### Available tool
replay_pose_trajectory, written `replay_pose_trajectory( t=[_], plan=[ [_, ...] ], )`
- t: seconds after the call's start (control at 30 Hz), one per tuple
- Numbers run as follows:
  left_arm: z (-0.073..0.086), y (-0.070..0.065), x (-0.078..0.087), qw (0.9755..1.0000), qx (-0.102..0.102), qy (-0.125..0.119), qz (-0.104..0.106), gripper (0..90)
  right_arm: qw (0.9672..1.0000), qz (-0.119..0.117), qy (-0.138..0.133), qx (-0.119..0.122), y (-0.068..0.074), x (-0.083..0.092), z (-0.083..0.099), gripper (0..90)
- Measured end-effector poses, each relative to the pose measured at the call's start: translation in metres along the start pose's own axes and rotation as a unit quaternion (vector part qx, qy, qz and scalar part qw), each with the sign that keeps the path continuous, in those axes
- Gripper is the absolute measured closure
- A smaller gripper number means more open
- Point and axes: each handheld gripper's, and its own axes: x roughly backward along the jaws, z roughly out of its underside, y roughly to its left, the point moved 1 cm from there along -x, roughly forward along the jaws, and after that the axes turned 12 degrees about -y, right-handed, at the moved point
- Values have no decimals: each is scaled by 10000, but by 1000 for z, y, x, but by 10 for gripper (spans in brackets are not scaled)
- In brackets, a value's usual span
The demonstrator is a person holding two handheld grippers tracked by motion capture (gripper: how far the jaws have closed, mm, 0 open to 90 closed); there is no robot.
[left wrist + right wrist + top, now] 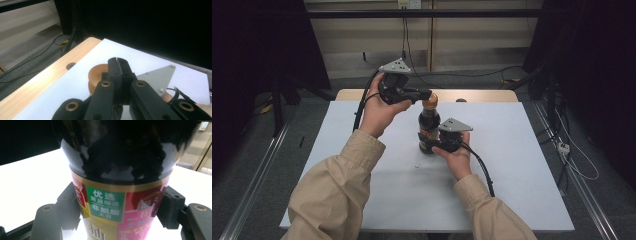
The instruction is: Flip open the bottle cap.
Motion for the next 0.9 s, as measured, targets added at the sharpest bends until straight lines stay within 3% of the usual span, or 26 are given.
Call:
replay_pose_trajectory(
  t=[0.17,0.6,0.9],
  plan=[
    [2,3,5,10000,65,50,43,900,10000,-13,-4,-30,0,0,0,312],
    [16,13,18,9997,212,102,-77,900,10000,-29,-20,-52,-1,0,1,310],
    [24,16,19,9995,204,239,-82,900,10000,-38,-52,-65,-1,0,2,310]
  ],
)
